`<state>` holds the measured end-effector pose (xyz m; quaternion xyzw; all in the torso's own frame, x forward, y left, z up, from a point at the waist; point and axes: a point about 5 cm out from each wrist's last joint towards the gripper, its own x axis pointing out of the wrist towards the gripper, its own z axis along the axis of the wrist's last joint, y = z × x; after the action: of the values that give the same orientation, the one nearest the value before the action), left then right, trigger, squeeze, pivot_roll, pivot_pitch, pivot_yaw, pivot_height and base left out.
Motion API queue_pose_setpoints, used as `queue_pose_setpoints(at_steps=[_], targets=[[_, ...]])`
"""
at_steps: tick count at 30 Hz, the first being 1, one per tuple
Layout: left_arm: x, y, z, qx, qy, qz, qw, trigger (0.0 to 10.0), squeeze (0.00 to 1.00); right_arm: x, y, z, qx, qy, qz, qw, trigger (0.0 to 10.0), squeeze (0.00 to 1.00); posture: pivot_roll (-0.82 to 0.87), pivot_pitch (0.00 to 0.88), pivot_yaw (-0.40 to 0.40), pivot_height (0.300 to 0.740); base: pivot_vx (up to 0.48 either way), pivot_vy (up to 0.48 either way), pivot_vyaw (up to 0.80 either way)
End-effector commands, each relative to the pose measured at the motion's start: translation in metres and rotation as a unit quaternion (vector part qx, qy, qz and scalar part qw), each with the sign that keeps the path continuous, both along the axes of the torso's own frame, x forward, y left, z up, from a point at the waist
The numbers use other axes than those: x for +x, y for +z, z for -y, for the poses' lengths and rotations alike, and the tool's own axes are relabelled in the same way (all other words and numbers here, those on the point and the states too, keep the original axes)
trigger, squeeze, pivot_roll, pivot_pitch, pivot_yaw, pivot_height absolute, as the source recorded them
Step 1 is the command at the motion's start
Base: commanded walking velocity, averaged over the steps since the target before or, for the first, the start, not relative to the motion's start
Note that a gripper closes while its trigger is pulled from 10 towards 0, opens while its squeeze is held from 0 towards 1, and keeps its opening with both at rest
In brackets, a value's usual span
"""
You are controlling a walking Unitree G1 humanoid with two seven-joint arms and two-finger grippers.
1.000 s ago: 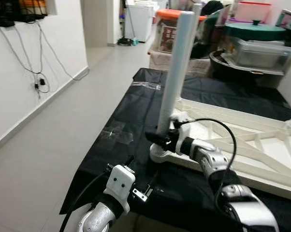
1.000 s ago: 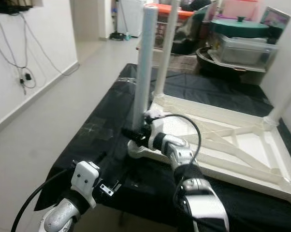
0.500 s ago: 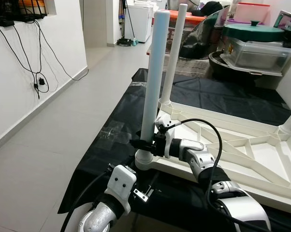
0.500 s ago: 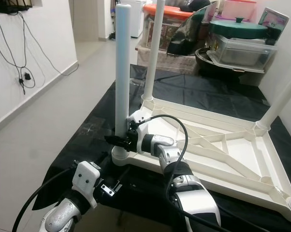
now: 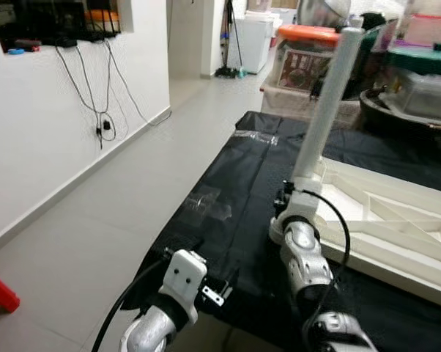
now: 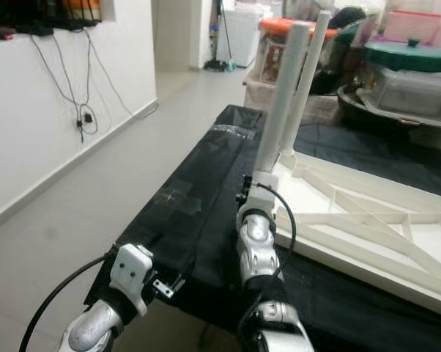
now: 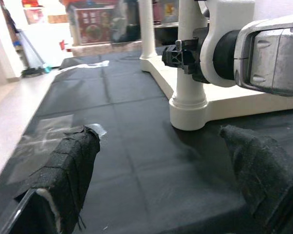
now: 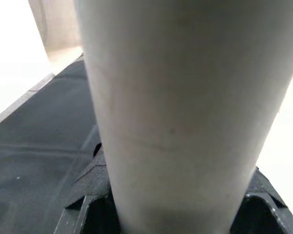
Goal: Building children table
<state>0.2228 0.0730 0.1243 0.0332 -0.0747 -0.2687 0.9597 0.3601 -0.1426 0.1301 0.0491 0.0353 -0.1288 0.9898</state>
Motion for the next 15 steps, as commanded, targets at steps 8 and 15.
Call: queue_pose_setpoints(at_steps=[8, 15], targets=[[0.003, -0.006, 0.0, 0.004, -0.001, -0.015, 1.0, 10.0, 0.0, 0.01, -0.002, -0.042, 0.051, 0.301, 0.003, 0.952, 10.0, 0.0, 0.15, 0.0, -0.079, 0.74, 0.0, 0.0, 0.0], [0.004, -0.007, 0.0, 0.006, -0.002, -0.014, 1.0, 10.0, 0.0, 0.006, 0.003, -0.037, 0.018, 0.479, -0.029, 0.877, 10.0, 0.0, 0.15, 0.0, -0.081, 0.74, 0.0, 0.0, 0.0]])
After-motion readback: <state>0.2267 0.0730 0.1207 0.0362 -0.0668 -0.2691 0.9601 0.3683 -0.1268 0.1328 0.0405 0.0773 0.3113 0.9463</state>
